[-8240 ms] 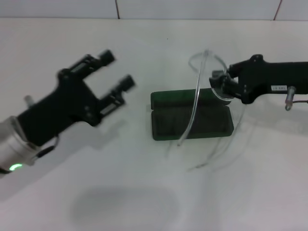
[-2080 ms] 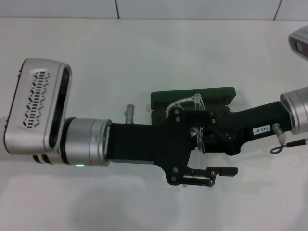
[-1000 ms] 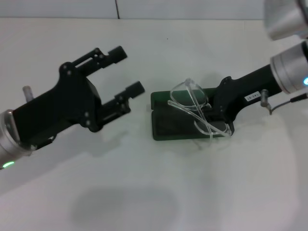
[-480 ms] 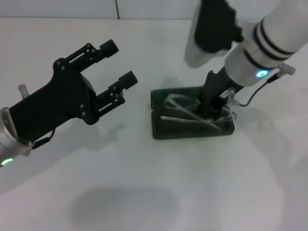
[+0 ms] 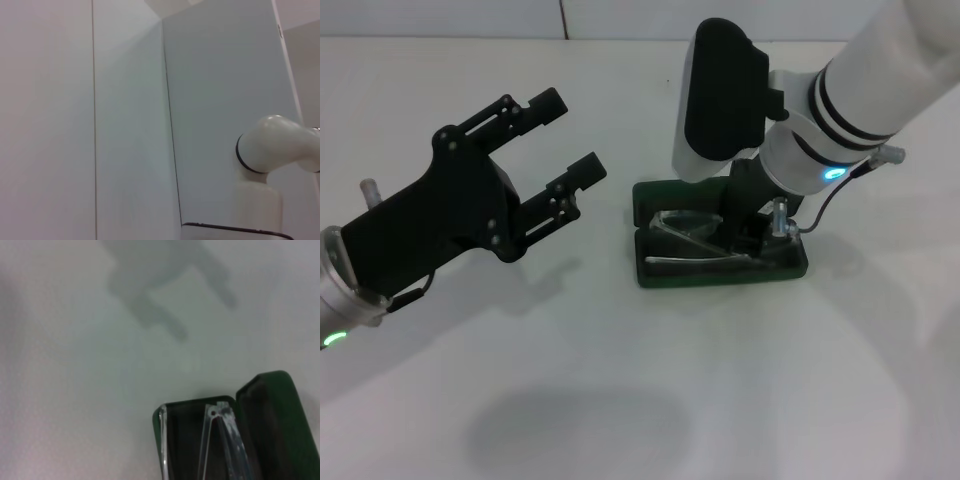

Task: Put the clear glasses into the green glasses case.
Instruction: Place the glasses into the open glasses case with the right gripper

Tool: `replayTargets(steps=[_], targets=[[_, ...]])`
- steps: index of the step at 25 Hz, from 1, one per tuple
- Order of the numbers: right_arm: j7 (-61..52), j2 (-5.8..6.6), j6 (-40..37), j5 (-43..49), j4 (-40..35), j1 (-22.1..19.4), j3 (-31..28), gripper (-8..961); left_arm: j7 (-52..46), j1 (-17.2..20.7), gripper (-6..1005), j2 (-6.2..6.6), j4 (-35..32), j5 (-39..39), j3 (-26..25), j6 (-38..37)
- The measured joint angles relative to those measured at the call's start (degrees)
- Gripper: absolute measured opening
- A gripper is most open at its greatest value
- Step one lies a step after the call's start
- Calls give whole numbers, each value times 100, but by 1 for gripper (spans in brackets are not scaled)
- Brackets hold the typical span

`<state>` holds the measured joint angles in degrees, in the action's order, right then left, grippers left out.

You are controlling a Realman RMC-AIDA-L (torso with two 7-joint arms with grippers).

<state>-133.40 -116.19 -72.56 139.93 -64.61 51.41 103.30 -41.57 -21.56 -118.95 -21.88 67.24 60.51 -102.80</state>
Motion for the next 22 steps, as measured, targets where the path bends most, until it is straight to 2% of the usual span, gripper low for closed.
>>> replayTargets(steps=[9, 15, 22], targets=[[-126, 0, -535, 55, -628, -66, 135, 166, 0, 32, 649, 19, 0, 0, -3, 7], [-182, 1, -319, 344, -1279, -525, 368, 167, -5, 71, 649, 29, 0, 0, -6, 7], [-612, 1, 796, 1544, -1918, -1354, 1660, 169, -60, 176, 649, 49, -14, -1, -39, 6]])
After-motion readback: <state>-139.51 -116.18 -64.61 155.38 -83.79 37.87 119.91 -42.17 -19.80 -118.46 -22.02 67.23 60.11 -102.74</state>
